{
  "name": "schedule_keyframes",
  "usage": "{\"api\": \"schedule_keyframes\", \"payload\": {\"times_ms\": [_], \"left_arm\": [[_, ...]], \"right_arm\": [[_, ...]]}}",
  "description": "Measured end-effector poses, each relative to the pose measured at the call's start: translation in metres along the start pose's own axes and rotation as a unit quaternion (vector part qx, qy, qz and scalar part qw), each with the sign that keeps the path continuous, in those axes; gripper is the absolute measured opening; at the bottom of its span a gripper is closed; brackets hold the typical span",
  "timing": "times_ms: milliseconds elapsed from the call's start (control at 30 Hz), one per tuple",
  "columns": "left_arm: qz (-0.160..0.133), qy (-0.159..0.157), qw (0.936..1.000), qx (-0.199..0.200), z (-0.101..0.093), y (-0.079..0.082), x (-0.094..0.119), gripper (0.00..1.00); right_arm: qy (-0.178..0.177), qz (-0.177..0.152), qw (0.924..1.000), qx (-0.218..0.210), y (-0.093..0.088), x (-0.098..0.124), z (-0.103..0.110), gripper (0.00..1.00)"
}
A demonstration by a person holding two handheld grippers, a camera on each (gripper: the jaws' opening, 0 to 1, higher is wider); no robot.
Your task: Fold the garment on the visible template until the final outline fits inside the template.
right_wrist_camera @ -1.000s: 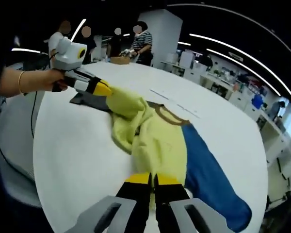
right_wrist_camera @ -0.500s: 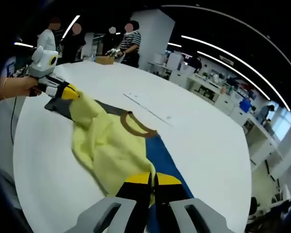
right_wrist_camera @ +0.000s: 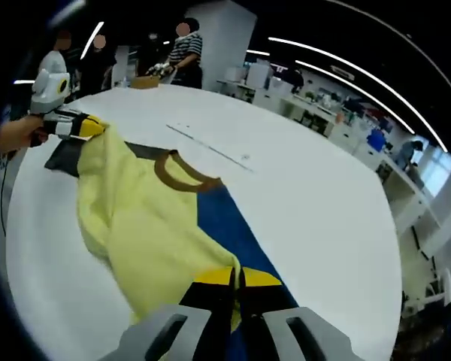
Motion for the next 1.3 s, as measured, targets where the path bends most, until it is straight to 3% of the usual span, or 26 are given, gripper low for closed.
{"api": "schedule_keyframes", "payload": {"times_ms": [600,733,867,1100,1300], "left_arm": [[0.041,0.017,0.999,0.006,0.021,-0.028,-0.019,0.0],[0.033,0.017,0.9992,0.012,0.022,-0.027,-0.016,0.01],[0.013,0.014,0.9995,0.026,0.024,-0.02,-0.008,0.04],[-0.014,0.0,0.9994,0.033,0.02,-0.012,0.012,0.12],[-0.018,-0.029,0.9993,0.012,0.007,-0.006,0.026,0.18]], "right_arm": [[0.013,0.044,0.9988,-0.017,-0.021,-0.023,0.005,0.0],[0.014,0.045,0.9986,-0.024,-0.021,-0.023,0.004,0.0],[0.013,0.044,0.9966,-0.069,-0.017,-0.016,-0.001,0.0],[0.016,0.03,0.9952,-0.091,-0.007,0.005,-0.003,0.18],[0.025,0.04,0.9938,-0.1,-0.007,0.017,0.001,0.32]]}}
Point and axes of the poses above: the point that each gripper's makers call its tool centre point, and the gripper's own axes: x roughly backward along the fingers, z roughly to its left, y roughly out of its top, the point moved 5 cm from there along x, roughly backward along the fingers, and after that the axes turned 15 degrees about -y, right-handed, at the moved point
